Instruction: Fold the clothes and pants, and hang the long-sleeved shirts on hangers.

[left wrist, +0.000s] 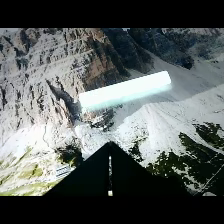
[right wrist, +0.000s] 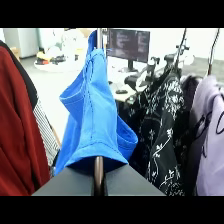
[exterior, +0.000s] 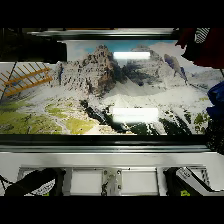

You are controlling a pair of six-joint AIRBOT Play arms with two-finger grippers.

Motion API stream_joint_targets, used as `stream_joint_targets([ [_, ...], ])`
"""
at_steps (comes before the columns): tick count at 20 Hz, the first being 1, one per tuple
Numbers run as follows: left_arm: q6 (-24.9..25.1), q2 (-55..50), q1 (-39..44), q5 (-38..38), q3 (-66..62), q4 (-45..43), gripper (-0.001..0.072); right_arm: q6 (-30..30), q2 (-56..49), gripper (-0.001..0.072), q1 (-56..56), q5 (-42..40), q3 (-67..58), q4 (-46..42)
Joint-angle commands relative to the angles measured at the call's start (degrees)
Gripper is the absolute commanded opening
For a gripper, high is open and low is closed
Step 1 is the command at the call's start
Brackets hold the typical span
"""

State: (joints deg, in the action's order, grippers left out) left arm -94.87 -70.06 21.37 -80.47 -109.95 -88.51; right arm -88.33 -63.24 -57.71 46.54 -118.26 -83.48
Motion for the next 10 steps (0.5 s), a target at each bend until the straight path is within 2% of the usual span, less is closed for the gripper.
stream_joint_targets([
  [1,0.00,-0.07,-0.04,0.15,-0.04,0.00,0.0011,0.02,0.72,0.0000,-0.04,-0.11,-0.09,-0.57],
  [10,0.00,-0.07,-0.04,0.13,-0.04,0.00,0.0011,0.02,3.58,0.0001,-0.04,0.02,0.00,-0.52],
])
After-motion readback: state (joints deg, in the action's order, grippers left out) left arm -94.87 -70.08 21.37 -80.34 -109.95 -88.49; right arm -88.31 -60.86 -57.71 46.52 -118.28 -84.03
